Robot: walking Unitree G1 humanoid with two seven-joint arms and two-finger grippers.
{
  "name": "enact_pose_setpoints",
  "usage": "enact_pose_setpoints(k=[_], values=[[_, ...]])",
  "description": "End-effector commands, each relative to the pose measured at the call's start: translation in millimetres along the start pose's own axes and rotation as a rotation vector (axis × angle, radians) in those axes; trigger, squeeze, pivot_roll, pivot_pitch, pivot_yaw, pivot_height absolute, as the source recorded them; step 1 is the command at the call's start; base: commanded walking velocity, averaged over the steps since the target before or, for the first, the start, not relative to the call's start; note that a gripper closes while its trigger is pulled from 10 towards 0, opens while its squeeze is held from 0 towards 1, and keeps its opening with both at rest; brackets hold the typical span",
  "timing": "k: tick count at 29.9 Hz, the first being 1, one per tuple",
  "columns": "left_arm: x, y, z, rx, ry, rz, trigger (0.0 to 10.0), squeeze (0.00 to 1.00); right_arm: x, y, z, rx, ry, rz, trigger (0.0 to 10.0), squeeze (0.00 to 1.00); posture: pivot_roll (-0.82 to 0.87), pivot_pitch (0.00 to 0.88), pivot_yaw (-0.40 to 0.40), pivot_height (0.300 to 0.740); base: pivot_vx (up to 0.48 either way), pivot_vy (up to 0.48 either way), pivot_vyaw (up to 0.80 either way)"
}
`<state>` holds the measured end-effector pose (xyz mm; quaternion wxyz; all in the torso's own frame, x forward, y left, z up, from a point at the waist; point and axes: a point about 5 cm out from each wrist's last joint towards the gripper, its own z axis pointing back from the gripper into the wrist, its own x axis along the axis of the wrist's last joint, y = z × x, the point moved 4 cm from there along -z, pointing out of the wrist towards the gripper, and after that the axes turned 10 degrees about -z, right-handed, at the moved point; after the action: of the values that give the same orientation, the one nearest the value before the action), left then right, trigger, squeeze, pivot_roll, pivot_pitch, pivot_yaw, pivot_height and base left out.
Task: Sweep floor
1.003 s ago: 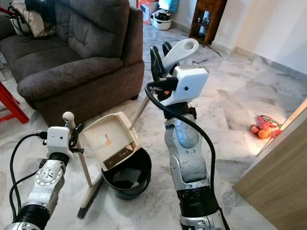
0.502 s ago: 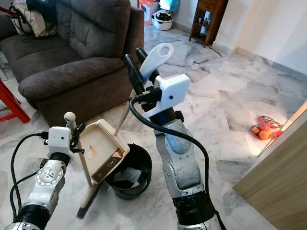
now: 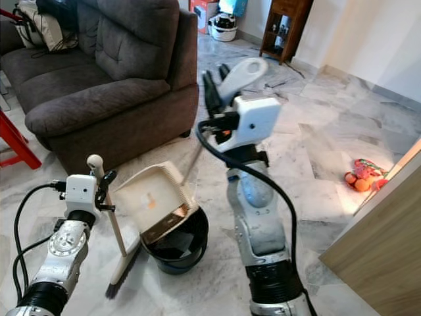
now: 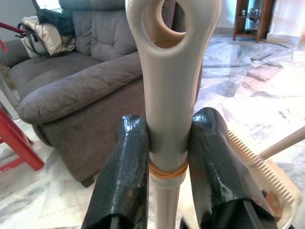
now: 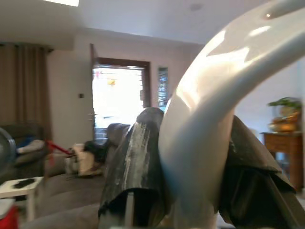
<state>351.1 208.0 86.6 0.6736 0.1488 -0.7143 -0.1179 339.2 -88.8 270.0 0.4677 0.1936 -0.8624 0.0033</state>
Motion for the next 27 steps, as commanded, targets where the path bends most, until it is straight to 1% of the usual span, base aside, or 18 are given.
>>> enact_pose_setpoints(k=[1, 6, 10, 15, 17, 21, 22, 27], values=[[14.5, 1.2, -2.7, 0.003, -0.07, -0.024, 10.0, 0.0, 16.9, 3.6, -8.0, 0.006, -0.075, 0.016, 10.0, 0.0, 0.02, 0.0, -0.055, 0.74, 0.0, 0.0, 0.0], [14.8, 1.0, -2.9, 0.002, -0.071, -0.024, 10.0, 0.0, 20.4, 7.4, -7.3, 0.024, -0.101, 0.037, 10.0, 0.0, 0.02, 0.0, -0.055, 0.74, 0.0, 0.0, 0.0], [14.9, 1.1, -2.9, 0.002, -0.072, -0.024, 10.0, 0.0, 22.1, 15.1, -4.5, 0.058, -0.126, 0.06, 10.0, 0.0, 0.02, 0.0, -0.056, 0.74, 0.0, 0.0, 0.0], [14.6, 1.4, -2.8, 0.002, -0.071, -0.025, 10.0, 0.0, 25.0, 19.0, -3.3, 0.077, -0.149, 0.079, 10.0, 0.0, 0.02, 0.0, -0.056, 0.74, 0.0, 0.0, 0.0], [14.8, 1.3, -2.9, 0.0, -0.072, -0.026, 10.0, 0.0, 27.3, 23.1, -2.2, 0.1, -0.167, 0.084, 10.0, 0.0, 0.02, 0.0, -0.054, 0.74, 0.0, 0.0, 0.0], [15.0, 1.4, -3.0, -0.002, -0.073, -0.026, 10.0, 0.0, 28.1, 28.1, -0.5, 0.125, -0.179, 0.09, 10.0, 0.0, 0.02, 0.0, -0.054, 0.74, 0.0, 0.0, 0.0], [15.1, 1.1, -3.0, -0.004, -0.074, -0.025, 10.0, 0.0, 26.8, 31.7, 1.2, 0.144, -0.178, 0.097, 10.0, 0.0, 0.02, 0.0, -0.054, 0.74, 0.0, 0.0, 0.0], [15.2, 0.6, -3.1, -0.006, -0.074, -0.025, 10.0, 0.0, 25.2, 35.7, 3.3, 0.17, -0.18, 0.108, 10.0, 0.0, 0.03, 0.0, -0.053, 0.74, 0.0, 0.0, 0.0]])
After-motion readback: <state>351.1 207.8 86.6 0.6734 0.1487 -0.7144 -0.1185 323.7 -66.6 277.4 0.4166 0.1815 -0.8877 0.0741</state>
